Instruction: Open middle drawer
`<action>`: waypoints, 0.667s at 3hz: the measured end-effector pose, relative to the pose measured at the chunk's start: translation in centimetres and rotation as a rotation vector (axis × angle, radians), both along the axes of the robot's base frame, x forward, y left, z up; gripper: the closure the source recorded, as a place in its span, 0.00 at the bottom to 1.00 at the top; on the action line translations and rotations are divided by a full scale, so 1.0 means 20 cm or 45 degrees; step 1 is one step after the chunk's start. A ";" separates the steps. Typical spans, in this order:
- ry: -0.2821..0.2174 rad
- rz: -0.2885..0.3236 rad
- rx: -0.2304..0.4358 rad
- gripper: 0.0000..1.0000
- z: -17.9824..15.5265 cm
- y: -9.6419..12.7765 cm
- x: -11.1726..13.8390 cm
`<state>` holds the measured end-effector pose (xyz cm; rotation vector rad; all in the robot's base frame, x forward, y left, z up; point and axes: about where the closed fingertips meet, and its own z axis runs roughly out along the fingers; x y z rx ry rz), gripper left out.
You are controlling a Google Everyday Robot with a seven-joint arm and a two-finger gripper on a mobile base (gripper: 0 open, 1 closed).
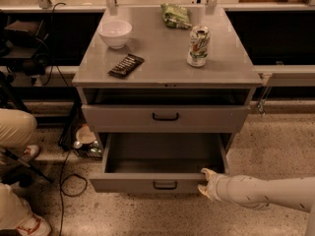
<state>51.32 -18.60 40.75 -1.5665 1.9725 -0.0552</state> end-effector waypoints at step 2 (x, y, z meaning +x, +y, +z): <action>0.051 -0.061 0.033 1.00 -0.02 0.00 -0.16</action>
Offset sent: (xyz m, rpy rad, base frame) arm -0.1638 -0.0127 -0.0410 0.1273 0.1968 -0.2710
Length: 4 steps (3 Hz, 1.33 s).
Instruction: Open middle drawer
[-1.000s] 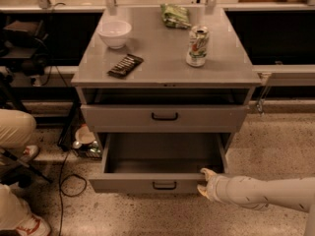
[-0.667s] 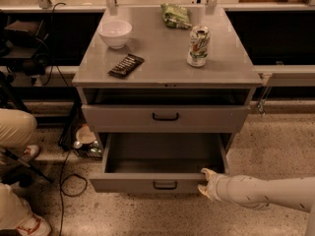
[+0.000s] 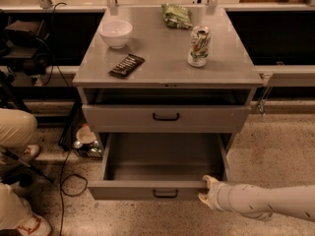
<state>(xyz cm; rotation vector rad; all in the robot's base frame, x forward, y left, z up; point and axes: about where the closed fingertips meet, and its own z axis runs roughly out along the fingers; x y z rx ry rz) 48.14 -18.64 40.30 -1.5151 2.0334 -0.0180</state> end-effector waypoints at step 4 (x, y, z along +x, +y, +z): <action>0.056 -0.070 0.031 1.00 0.00 -0.02 -0.15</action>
Offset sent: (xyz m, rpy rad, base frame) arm -0.1458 -0.0148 -0.0392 0.1085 0.2018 -0.2559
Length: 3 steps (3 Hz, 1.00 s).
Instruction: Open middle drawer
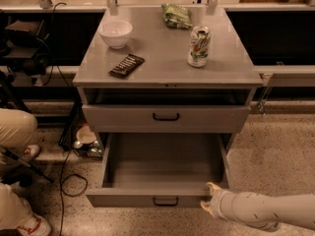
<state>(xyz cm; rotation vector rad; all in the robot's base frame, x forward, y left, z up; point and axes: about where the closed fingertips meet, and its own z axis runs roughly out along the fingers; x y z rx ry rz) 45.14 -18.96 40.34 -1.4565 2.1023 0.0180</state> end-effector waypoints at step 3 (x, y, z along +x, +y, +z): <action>0.044 -0.063 0.019 1.00 -0.01 -0.02 -0.13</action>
Offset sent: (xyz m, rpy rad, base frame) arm -0.1299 -0.0179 -0.0367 0.0713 0.1688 -0.2496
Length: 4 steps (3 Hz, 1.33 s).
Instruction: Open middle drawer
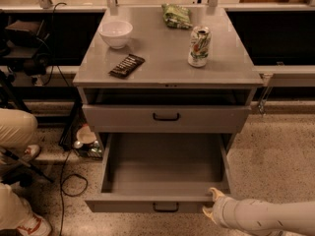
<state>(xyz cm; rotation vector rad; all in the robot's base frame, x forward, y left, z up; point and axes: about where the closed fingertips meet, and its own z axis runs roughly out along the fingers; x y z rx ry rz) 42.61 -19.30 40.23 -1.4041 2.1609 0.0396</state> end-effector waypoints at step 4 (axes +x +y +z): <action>0.000 0.000 0.000 0.04 0.01 0.00 0.00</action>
Offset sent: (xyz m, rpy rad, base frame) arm 0.0000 0.0000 0.0001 0.0000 0.0000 0.0000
